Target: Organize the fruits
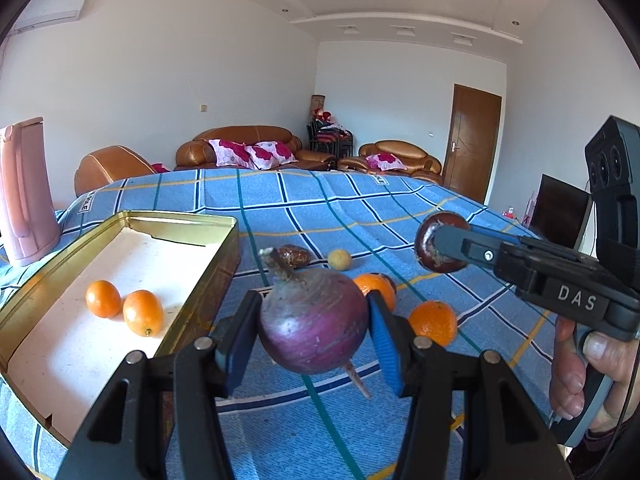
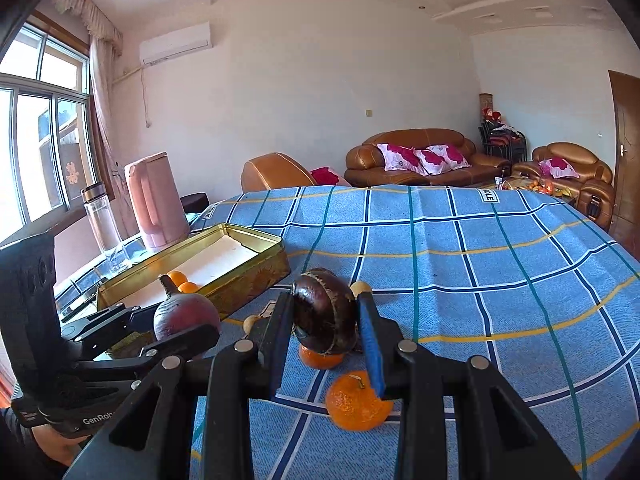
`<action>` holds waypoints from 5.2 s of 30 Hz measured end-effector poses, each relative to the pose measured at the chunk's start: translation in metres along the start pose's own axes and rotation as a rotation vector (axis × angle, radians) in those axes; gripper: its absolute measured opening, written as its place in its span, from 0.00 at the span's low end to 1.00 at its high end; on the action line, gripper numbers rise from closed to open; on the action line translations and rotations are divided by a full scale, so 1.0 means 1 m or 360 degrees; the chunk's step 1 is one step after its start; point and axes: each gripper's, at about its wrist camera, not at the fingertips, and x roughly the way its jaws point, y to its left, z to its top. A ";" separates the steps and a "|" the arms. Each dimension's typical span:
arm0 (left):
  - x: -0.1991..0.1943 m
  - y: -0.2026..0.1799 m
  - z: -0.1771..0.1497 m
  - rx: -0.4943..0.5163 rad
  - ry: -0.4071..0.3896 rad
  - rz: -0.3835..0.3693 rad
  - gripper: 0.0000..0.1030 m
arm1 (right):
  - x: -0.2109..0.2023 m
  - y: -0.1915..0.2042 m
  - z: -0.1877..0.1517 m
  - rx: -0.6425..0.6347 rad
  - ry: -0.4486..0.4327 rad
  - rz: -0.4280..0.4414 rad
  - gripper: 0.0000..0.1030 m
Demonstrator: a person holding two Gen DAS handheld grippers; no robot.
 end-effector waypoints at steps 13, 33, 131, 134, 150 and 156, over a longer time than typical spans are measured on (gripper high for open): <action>-0.021 0.006 0.005 0.0003 -0.0102 0.0075 0.53 | -0.006 0.017 0.004 -0.0048 -0.0050 0.0030 0.33; -0.038 0.019 0.010 0.0007 -0.0186 0.0205 0.53 | -0.005 0.043 0.015 -0.0109 -0.0110 0.0096 0.33; -0.037 0.151 -0.006 -0.0311 0.0116 0.0666 0.53 | 0.137 0.183 0.003 -0.0420 0.0299 0.0386 0.33; -0.035 0.152 -0.006 -0.0314 0.0132 0.0663 0.53 | 0.139 0.184 0.001 -0.0424 0.0310 0.0387 0.33; -0.025 0.162 -0.008 -0.0359 0.0214 0.0659 0.53 | 0.149 0.188 -0.004 -0.0435 0.0373 0.0374 0.33; -0.022 0.163 -0.008 -0.0360 0.0242 0.0653 0.53 | 0.152 0.186 -0.004 -0.0418 0.0400 0.0374 0.33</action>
